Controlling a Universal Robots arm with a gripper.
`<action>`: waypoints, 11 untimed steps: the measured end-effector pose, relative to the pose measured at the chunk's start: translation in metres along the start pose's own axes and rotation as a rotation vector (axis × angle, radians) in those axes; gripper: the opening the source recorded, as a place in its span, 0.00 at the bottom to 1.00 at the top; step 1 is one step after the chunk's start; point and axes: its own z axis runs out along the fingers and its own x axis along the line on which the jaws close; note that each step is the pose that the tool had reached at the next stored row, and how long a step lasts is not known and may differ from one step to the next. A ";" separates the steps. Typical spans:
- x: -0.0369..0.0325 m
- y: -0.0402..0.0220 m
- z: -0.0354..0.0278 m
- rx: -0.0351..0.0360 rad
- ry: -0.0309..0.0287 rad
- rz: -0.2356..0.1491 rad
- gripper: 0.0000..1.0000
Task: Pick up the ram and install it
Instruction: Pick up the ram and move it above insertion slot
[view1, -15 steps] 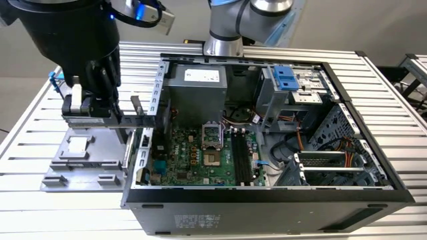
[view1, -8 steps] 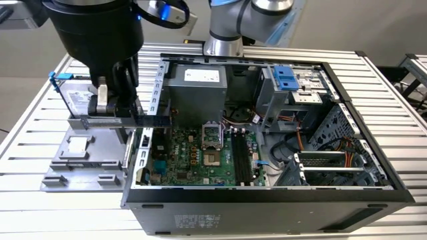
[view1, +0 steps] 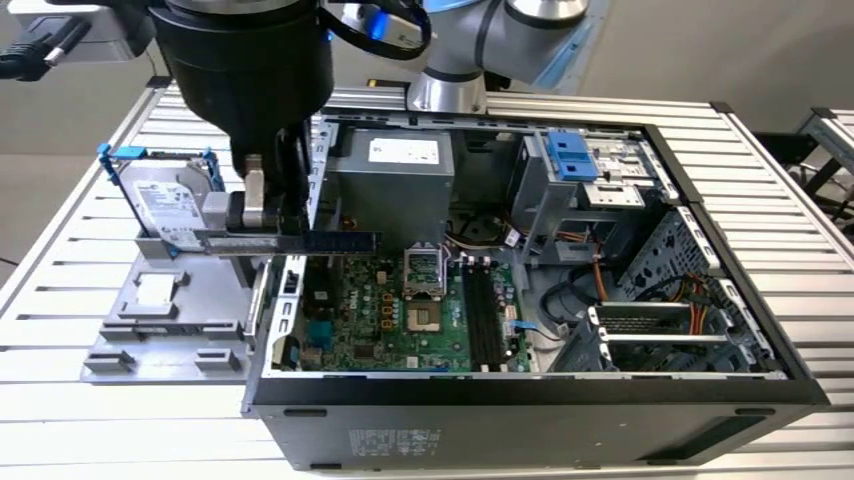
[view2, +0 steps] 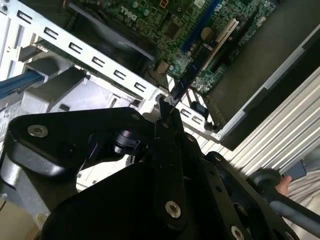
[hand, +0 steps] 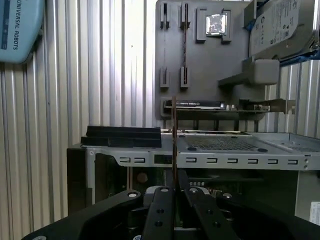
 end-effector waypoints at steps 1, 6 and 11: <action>0.0000 -0.0028 -0.0001 -0.0001 0.0001 0.000 0.00; 0.0000 -0.0157 -0.0003 -0.0001 0.0002 0.000 0.00; 0.0000 -0.0276 -0.0003 0.0000 0.0000 0.000 0.00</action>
